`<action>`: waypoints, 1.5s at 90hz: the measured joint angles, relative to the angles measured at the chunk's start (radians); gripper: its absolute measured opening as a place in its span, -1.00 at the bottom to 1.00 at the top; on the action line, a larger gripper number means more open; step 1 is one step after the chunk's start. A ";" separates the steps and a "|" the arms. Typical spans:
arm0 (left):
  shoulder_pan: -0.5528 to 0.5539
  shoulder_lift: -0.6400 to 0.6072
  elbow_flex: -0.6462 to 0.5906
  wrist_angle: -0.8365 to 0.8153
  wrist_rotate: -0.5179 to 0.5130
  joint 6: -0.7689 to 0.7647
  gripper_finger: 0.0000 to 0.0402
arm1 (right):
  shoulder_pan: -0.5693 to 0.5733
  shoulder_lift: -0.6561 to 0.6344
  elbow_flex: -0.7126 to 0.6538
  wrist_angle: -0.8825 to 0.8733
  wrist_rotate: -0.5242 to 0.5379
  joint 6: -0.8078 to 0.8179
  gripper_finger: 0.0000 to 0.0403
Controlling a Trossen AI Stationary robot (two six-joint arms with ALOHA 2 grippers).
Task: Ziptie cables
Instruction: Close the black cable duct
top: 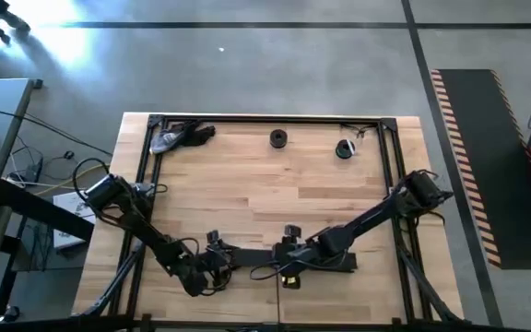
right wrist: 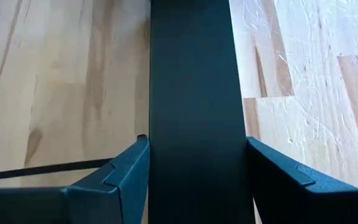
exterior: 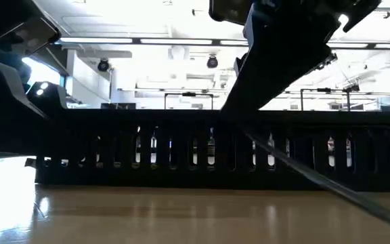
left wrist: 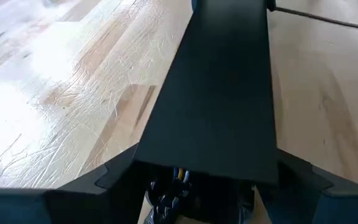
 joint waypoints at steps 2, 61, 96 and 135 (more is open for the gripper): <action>0.000 0.000 0.000 0.000 0.000 0.000 0.20 | -0.001 0.004 0.001 0.000 -0.006 -0.001 0.01; -0.006 -0.096 0.000 -0.122 0.067 0.045 0.40 | -0.010 0.033 0.002 0.000 -0.025 0.042 0.01; -0.016 -0.340 0.000 -0.313 0.158 -0.167 0.40 | -0.009 0.033 0.000 0.001 -0.035 0.052 0.01; 0.077 -0.134 0.004 -0.059 0.278 -0.164 -0.38 | -0.007 0.033 -0.003 -0.008 -0.033 0.030 0.01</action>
